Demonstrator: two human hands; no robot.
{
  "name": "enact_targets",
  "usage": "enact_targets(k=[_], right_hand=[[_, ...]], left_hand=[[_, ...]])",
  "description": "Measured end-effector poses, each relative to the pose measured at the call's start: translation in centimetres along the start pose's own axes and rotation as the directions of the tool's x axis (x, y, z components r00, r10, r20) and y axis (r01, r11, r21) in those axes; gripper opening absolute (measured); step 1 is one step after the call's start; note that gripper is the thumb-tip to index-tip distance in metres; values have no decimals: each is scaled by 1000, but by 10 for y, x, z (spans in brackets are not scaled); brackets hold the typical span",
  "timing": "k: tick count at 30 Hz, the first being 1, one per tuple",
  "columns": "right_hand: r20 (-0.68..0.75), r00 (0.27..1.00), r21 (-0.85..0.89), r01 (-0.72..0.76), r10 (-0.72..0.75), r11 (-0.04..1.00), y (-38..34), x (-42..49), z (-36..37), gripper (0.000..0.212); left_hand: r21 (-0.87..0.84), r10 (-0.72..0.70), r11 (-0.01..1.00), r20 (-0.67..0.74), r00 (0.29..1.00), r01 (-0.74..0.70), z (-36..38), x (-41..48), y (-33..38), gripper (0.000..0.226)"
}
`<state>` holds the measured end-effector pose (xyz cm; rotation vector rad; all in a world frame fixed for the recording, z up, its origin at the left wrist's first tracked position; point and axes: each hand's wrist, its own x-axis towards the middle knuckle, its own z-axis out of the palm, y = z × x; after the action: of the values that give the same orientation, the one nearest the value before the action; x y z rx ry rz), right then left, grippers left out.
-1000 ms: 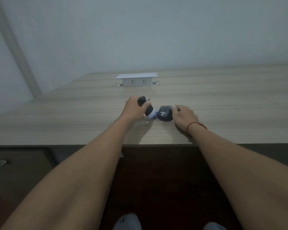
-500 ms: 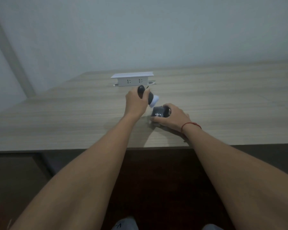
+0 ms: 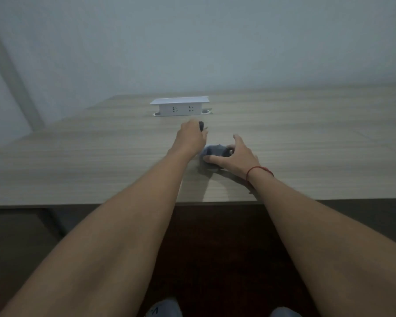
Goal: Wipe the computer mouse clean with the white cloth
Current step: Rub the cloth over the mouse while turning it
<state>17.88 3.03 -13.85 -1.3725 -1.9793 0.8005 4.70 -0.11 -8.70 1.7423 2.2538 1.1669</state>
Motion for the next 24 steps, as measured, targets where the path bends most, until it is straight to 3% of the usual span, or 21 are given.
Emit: enact_targets(k=[2,5,9,11,14,19,24], right_hand=[[-8,1000,-7,-5,5,1000,1,0,0,130],[6,1000,-4,-12,12,1000,3,3,-1,122],[33,999,6,-3,3,1000,3,6,-2,115],[31,1000,-7,5,-5,1000,4,7,-2,113],[39,999,-7,9,-8,1000,5,8,-2,112],[45,999,18,24,-25,1000,4,3,-6,114],[68,997,-31,22,-20,999,2,3,-8,83]], left_hand=[[-14,-51,999,-37,998,50,2,2,-3,27],[-176,5,984,-108,994,-24,7,2,9,28],[-60,3,998,-4,1000,-3,7,10,15,29],[-29,-11,1000,-6,1000,10,3,14,12,27],[-126,33,991,-12,999,-34,1,11,11,24],[2,-15,1000,30,999,15,3,10,0,17],[-202,22,979,-89,996,-39,7,8,5,26]])
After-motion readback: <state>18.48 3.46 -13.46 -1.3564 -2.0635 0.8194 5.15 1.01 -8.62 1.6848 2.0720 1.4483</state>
